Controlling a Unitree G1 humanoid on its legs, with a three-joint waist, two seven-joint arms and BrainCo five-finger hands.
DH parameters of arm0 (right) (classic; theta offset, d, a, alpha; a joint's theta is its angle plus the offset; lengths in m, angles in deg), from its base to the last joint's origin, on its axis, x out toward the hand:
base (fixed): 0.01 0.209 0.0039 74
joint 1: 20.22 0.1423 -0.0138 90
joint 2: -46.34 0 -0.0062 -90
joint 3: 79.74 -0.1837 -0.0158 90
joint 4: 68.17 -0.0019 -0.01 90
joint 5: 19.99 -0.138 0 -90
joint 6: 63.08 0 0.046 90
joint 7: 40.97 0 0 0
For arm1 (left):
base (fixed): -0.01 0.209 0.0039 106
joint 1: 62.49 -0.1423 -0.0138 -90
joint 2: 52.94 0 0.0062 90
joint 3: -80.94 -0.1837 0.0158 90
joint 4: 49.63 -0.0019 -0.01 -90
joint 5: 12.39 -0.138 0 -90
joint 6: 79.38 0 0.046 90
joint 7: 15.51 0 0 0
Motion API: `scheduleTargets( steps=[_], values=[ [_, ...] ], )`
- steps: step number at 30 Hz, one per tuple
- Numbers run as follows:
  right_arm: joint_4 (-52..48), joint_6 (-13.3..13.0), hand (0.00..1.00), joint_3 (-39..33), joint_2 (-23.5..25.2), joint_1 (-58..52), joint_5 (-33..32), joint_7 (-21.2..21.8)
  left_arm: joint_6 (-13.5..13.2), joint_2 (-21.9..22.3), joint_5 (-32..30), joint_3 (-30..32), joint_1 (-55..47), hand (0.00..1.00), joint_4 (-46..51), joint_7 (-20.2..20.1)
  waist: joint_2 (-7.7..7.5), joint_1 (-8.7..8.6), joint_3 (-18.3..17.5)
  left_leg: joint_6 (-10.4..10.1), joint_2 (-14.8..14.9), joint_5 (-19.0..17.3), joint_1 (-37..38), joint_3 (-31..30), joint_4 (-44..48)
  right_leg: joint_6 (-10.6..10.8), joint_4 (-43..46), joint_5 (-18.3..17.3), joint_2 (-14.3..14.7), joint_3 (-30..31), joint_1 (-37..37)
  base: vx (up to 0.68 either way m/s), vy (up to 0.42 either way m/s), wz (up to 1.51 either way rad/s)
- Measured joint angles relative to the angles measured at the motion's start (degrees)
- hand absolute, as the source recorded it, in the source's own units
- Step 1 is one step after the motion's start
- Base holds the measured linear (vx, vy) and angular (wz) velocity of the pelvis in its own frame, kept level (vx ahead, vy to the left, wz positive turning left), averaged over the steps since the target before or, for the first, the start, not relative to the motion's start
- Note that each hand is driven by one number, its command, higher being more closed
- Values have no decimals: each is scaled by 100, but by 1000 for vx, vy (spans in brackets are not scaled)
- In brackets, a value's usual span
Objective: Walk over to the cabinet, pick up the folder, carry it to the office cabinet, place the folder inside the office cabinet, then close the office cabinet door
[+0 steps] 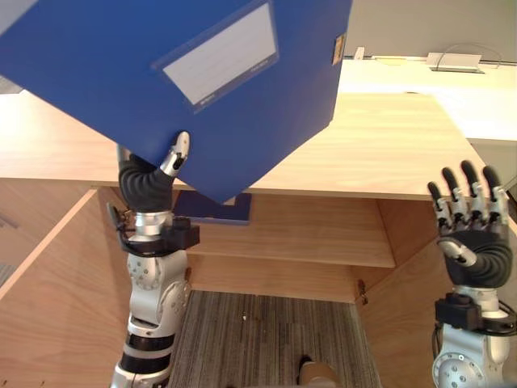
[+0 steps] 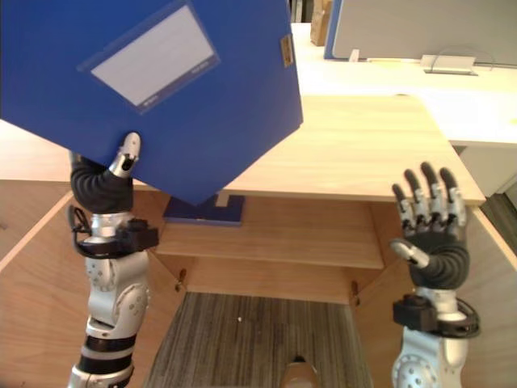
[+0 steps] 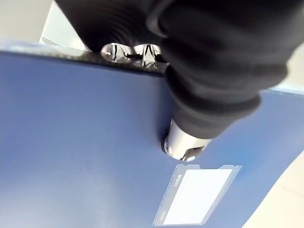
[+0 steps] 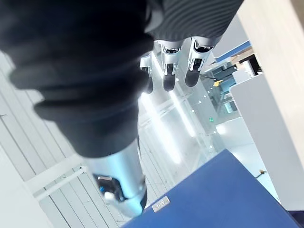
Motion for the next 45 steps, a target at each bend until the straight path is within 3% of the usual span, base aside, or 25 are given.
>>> scheduleTargets(
  steps=[3,5,8,14,27,35,40,45],
  values=[
    [-15,-75,0,-6,-108,195,633,-514,2,1,209,-38,15,100,-143,-13,8,-1,-38,16,-19,-6,-1,-5,0,19,-2,14,-17,1,1,0,0,0],
    [-119,-79,0,3,-201,332,1402,-807,9,0,256,-157,56,100,-201,-60,1,0,-89,34,-42,-15,-5,-7,-1,39,-13,29,-37,3,2,0,0,0],
    [-186,-78,0,58,-413,662,2537,-1072,29,-4,256,-382,129,100,-287,-206,-1,3,-138,65,-61,-30,-1,-5,-2,94,-26,96,-56,6,8,0,0,0],
    [-183,-77,0,795,-1000,1494,3606,-1296,115,-30,240,-838,378,100,-437,-416,0,65,-182,111,-76,-13,-1,-7,0,99,-71,206,-67,3,22,0,0,0],
    [755,-20,0,1406,-1719,2826,3502,-1479,101,-131,195,-1152,742,100,-763,-504,-15,106,-290,218,-168,74,-75,-165,-47,136,-88,268,-185,-129,32,23,19,7],
    [1403,24,0,1721,-2468,3478,2216,-1277,70,-451,251,-1620,842,100,-848,-557,-25,141,-295,259,-294,206,-77,-229,-306,179,-148,396,-251,-176,-1,10,36,4],
    [1723,27,0,1911,-3097,3794,1949,-1098,91,-531,254,-1622,853,100,-855,-557,-28,129,-294,285,-345,287,-49,-220,-440,184,-217,451,-257,-182,-2,15,45,-1],
    [2054,26,0,1972,-3241,4137,1777,-1090,103,-528,259,-1592,944,100,-964,-557,-36,129,-291,302,-354,351,-16,-220,-518,185,-219,454,-247,-191,0,20,38,0]
  ],
)
